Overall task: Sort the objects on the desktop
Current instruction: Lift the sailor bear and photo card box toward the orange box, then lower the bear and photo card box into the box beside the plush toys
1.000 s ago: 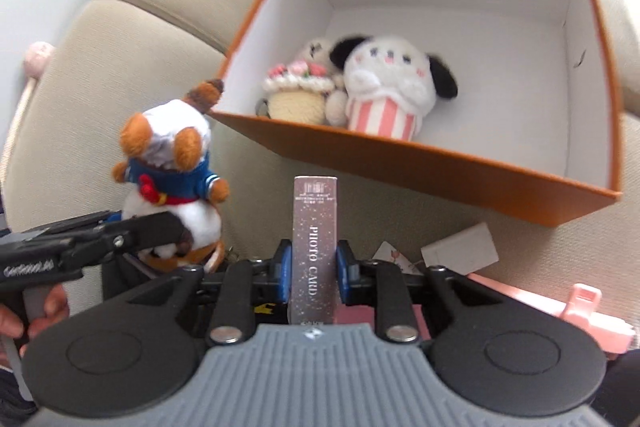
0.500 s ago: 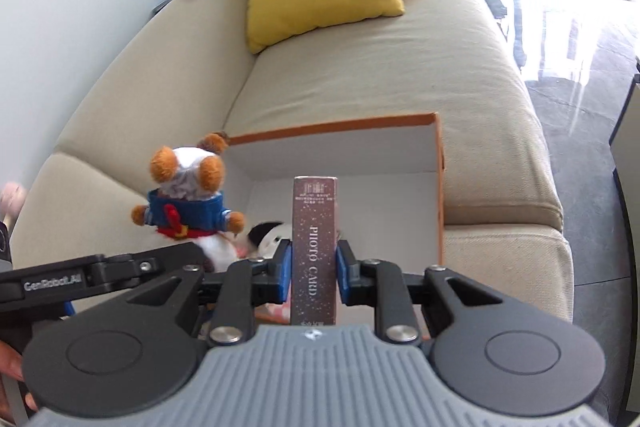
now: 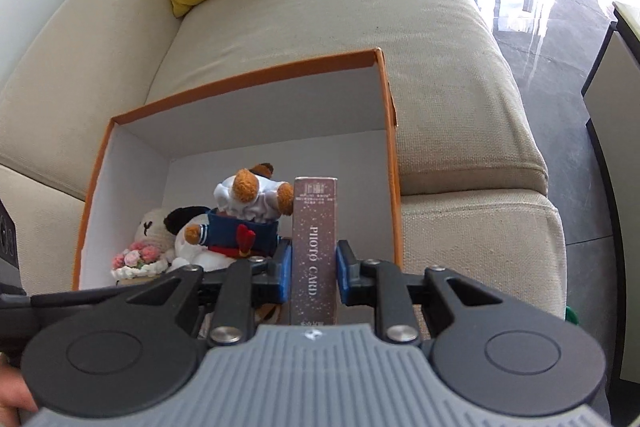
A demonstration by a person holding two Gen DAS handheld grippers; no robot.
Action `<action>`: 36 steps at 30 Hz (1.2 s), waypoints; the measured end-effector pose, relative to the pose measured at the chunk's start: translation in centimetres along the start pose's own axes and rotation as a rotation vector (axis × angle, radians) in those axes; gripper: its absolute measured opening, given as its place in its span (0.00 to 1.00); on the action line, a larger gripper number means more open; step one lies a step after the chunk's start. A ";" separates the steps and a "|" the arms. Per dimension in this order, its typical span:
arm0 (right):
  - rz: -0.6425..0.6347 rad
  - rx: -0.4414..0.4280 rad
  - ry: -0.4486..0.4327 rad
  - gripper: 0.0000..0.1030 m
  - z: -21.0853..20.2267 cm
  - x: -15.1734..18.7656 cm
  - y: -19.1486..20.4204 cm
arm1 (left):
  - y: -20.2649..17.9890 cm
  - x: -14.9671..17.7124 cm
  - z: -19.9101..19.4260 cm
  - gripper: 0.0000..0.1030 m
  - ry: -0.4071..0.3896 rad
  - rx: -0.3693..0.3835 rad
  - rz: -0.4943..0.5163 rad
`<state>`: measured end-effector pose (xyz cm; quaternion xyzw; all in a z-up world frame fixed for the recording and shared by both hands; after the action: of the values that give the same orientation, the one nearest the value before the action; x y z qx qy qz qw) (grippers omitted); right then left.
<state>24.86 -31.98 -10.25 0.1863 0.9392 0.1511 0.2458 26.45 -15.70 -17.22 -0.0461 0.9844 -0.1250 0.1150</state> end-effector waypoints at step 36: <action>-0.294 0.164 0.047 0.23 5.4 -1.1 1.9 | 2.7 -3.3 -3.7 0.42 -0.148 -0.004 0.123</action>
<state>29.06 -29.74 -13.55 0.0625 0.9710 0.0405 0.2272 28.63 -11.82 -13.74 0.0052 0.9744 -0.1118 0.1949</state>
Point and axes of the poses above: each gripper's, at about its wrist camera, not at the fingertips, and z roughly the way its jaws point, y to its left, x to its underside, the point moved 10 cm from there along z, roughly the way its jaws point, and after that the axes turned 8 degrees about -x, right-handed, at the moved point
